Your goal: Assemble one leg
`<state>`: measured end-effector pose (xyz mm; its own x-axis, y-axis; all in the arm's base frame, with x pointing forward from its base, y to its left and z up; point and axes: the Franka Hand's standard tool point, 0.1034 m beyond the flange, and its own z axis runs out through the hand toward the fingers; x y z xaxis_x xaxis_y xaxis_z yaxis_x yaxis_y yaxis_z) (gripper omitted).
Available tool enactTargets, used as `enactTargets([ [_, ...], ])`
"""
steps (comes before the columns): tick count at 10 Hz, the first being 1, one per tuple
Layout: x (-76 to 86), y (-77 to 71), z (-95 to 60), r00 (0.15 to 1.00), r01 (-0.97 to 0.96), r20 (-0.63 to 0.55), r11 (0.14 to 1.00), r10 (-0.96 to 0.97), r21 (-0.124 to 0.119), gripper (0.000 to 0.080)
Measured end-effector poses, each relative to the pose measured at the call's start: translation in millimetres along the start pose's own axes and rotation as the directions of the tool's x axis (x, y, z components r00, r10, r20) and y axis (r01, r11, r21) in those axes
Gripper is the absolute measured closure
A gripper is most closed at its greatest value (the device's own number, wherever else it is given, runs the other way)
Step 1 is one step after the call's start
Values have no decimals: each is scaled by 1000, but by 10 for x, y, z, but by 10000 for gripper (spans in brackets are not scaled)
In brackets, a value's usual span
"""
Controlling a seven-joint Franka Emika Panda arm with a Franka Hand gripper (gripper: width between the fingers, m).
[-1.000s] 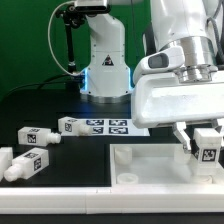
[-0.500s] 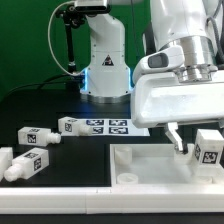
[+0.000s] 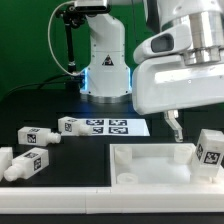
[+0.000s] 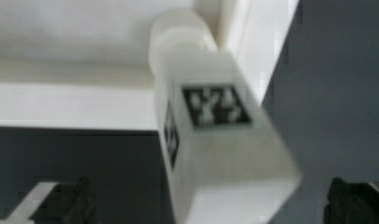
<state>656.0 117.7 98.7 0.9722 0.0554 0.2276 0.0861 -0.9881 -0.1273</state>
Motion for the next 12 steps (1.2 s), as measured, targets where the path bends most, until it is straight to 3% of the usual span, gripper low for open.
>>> enactTargets([
  [2,-32,-91,99,989,-23,146,1000,23,-4,150],
  [5,-7,-74,92,987,-26,160,1000,26,-2,150],
  [6,-21,-55,85,983,-53,174,998,55,-18,150],
  [7,-32,14,54,974,-84,205,994,98,-73,150],
  [10,-115,227,165,980,-106,161,990,119,-91,150],
  [12,-103,203,162,979,-117,159,989,131,-92,159],
])
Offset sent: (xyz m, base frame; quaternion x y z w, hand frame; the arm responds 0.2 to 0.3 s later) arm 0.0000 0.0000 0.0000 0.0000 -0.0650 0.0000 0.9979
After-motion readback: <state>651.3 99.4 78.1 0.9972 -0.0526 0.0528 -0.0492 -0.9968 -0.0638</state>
